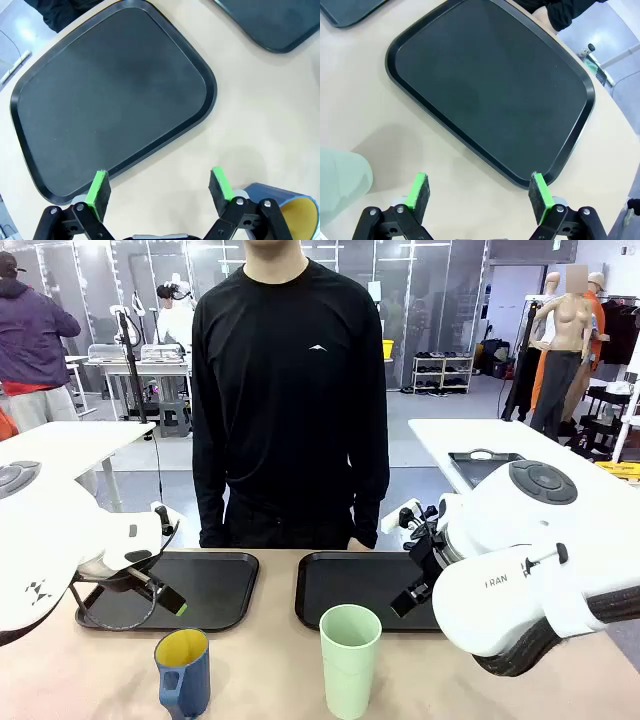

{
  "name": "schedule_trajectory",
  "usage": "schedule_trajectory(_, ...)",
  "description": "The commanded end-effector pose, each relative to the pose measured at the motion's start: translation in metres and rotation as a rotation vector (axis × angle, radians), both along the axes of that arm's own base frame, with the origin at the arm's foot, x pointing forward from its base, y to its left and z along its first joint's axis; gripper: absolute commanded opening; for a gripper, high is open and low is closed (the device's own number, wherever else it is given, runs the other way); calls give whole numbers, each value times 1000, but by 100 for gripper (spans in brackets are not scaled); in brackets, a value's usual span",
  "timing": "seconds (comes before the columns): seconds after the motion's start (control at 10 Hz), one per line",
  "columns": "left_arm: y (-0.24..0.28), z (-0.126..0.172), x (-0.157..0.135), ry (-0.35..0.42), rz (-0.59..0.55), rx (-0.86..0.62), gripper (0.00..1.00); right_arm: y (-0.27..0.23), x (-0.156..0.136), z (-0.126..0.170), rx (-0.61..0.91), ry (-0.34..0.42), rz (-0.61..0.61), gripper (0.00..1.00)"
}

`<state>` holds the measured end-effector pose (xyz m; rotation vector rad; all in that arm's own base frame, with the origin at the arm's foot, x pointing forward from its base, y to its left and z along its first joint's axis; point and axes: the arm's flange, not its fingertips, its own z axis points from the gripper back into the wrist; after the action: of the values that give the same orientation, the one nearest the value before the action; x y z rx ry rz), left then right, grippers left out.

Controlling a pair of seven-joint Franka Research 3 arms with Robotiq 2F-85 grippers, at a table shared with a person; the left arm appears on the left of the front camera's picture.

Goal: Sort and store the cups by type.
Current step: Pick up the Reusable plastic cup.

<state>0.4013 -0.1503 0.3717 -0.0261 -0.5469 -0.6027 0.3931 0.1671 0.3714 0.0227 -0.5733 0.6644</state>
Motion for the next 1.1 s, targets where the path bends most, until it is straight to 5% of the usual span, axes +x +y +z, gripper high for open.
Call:
schedule_trajectory(0.0, 0, 0, 0, 0, 0, 0, 100, 0, 0, 0, 0, 0, 0, 100)
schedule_trajectory(1.0, 0, 0, 0, 0, 0, 0, 100, 0, 0, 0, 0, 0, 0, 100)
